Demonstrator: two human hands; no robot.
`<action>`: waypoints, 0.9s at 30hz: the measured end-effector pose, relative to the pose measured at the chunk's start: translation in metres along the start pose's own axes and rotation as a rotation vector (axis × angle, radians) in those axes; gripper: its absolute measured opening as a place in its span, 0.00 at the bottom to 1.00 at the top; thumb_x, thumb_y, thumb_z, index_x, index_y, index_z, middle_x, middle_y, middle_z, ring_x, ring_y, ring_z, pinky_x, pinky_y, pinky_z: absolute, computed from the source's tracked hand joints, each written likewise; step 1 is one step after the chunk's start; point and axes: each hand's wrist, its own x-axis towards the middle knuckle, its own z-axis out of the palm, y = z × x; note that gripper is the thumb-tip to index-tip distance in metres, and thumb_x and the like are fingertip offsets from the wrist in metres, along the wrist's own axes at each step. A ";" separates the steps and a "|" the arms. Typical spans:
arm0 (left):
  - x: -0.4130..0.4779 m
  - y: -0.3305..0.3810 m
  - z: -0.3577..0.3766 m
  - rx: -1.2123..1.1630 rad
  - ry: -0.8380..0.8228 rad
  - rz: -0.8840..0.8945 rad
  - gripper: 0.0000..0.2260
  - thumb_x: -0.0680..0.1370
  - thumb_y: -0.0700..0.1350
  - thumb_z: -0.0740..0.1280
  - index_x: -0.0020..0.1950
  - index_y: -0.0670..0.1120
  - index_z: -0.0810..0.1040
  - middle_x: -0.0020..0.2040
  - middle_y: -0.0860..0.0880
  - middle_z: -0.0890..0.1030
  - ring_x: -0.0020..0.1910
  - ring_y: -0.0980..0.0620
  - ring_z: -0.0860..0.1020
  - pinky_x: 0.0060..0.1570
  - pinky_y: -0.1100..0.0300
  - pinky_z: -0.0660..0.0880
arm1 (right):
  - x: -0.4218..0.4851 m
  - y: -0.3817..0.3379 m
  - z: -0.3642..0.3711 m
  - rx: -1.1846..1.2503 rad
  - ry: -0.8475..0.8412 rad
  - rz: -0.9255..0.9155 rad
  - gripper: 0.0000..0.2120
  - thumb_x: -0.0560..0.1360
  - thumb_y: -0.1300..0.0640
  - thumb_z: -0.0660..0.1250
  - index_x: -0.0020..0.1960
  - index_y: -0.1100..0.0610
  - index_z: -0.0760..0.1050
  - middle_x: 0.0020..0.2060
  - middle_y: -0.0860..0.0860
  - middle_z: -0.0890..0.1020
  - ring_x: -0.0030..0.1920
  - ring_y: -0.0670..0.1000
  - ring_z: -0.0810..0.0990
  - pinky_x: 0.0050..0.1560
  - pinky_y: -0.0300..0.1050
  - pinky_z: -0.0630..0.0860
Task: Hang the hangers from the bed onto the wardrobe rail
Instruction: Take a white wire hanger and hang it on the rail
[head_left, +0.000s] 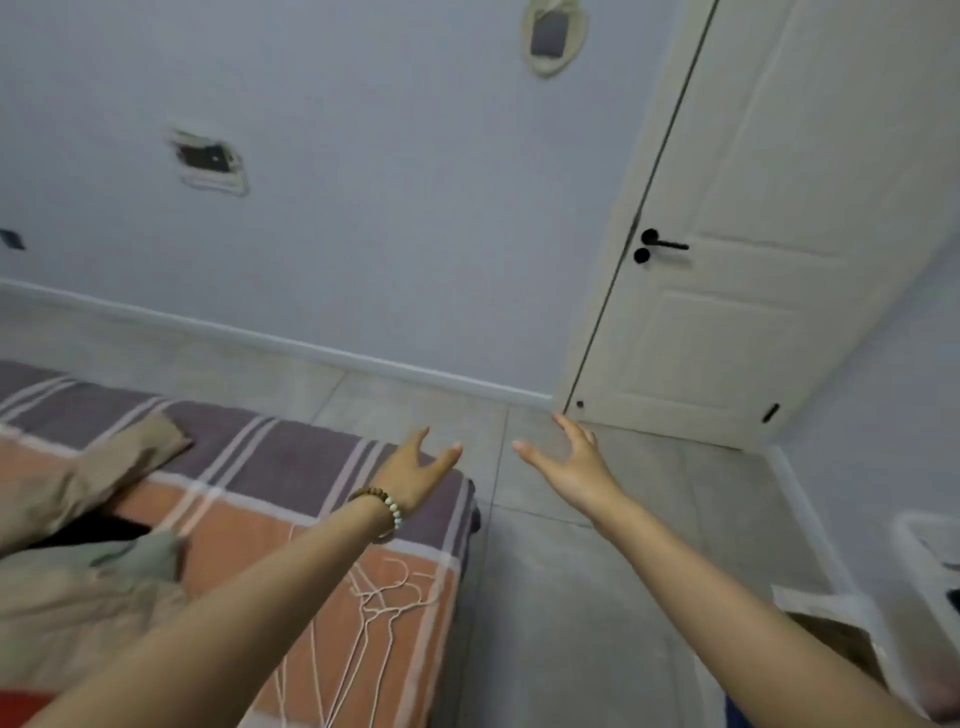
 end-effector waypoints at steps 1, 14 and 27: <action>-0.001 -0.033 -0.007 0.010 0.003 -0.057 0.32 0.76 0.58 0.62 0.75 0.46 0.56 0.75 0.46 0.59 0.73 0.47 0.61 0.70 0.54 0.59 | 0.004 0.008 0.029 -0.011 -0.052 0.026 0.38 0.71 0.43 0.68 0.75 0.53 0.56 0.75 0.52 0.54 0.74 0.52 0.57 0.73 0.47 0.57; -0.038 -0.334 -0.010 0.020 0.039 -0.660 0.30 0.77 0.54 0.62 0.74 0.40 0.58 0.74 0.41 0.62 0.73 0.44 0.62 0.69 0.56 0.59 | 0.000 0.162 0.301 -0.013 -0.410 0.319 0.35 0.70 0.50 0.72 0.73 0.56 0.61 0.72 0.54 0.63 0.72 0.53 0.64 0.72 0.48 0.62; -0.031 -0.437 0.058 0.214 -0.158 -0.566 0.43 0.63 0.73 0.46 0.71 0.50 0.64 0.74 0.46 0.62 0.74 0.45 0.56 0.73 0.51 0.50 | -0.010 0.285 0.403 0.072 -0.373 0.621 0.27 0.73 0.57 0.69 0.69 0.60 0.66 0.66 0.55 0.73 0.65 0.55 0.73 0.62 0.46 0.70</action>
